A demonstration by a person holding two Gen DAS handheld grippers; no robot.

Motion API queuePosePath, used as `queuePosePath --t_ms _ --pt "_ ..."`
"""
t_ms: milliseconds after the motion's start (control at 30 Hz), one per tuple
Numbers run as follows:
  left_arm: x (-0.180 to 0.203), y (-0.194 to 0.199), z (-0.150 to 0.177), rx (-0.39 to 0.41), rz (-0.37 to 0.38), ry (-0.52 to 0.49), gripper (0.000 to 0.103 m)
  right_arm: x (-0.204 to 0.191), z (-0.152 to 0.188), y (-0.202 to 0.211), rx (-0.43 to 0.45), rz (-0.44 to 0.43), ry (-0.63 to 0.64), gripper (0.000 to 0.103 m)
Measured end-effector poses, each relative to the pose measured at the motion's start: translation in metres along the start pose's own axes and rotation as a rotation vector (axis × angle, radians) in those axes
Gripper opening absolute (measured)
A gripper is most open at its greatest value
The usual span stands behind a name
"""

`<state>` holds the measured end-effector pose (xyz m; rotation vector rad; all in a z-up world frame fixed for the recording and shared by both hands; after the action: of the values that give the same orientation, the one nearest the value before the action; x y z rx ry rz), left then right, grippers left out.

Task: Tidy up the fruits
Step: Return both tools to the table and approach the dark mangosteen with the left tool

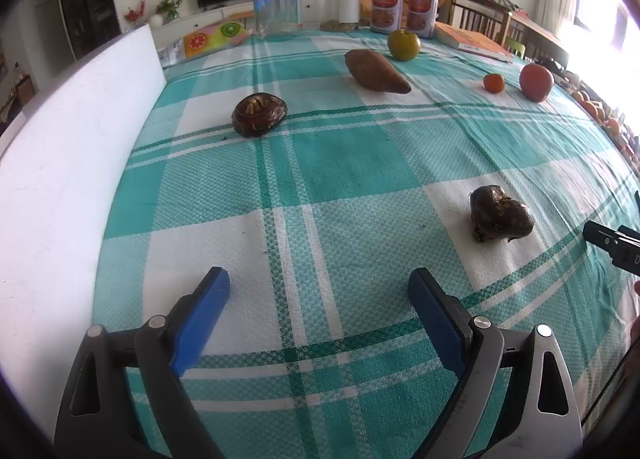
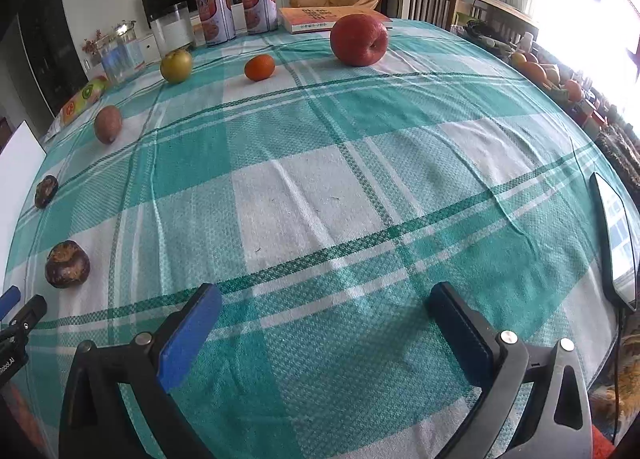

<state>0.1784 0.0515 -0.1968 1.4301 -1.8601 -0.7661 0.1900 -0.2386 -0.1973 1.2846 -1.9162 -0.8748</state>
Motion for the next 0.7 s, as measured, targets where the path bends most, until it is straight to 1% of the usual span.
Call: queuePosePath --t_ms 567,600,633,700 --pt "0.000 0.000 0.000 0.001 0.005 0.002 0.092 -0.001 0.000 0.000 -0.001 0.011 0.008 0.103" --pt "0.002 0.001 0.000 0.002 0.019 0.000 0.092 -0.001 0.000 0.000 -0.001 0.011 0.008 0.103" --pt "0.006 0.002 0.000 0.008 0.058 -0.009 0.092 -0.001 0.000 0.000 -0.001 0.011 0.008 0.103" --pt "0.022 0.008 -0.001 0.032 0.175 -0.020 0.092 -0.001 0.000 0.000 -0.001 0.011 0.008 0.103"
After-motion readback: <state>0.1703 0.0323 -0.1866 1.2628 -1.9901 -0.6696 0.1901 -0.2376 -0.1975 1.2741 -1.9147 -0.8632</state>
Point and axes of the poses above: each gripper's, at about its wrist camera, not at the fingertips, and y roughly against the way its jaws point, x to its right, z to its underside, the point moved 10 cm from there along -y, roughly the way its jaws point, and after that the axes turned 11 degrees about z, right-handed, at the moved point
